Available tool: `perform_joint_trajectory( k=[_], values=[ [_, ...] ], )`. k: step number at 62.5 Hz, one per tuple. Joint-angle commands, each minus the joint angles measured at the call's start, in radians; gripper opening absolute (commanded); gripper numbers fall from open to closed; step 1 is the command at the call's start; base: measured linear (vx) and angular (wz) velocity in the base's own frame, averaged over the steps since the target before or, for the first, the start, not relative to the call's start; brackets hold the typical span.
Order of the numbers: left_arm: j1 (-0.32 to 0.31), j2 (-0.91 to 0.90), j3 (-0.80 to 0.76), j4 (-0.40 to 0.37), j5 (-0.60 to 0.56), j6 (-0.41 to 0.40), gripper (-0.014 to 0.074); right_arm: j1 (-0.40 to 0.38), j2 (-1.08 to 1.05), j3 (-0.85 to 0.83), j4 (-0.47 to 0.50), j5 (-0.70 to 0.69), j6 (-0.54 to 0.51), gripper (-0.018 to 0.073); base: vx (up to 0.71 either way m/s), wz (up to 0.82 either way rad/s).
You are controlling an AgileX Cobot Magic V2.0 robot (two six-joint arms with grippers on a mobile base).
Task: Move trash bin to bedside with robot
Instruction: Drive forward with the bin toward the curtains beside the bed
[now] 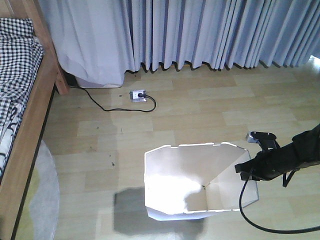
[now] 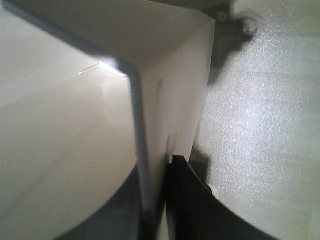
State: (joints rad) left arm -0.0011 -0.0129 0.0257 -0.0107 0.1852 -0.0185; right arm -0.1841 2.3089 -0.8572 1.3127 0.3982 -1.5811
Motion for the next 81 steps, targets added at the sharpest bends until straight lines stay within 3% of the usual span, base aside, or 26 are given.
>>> perform_joint_trajectory(
  k=[1, 81],
  values=[
    [-0.002, -0.014, 0.019, -0.008, -0.078, -0.006, -0.0006, -0.005, -0.077, -0.015, 0.043, 0.17, -0.002, -0.0005, 0.2, 0.01],
    [-0.002, -0.014, 0.019, -0.008, -0.078, -0.006, -0.0006, -0.005, -0.077, -0.015, 0.043, 0.172, -0.002, -0.0005, 0.19, 0.02]
  ],
)
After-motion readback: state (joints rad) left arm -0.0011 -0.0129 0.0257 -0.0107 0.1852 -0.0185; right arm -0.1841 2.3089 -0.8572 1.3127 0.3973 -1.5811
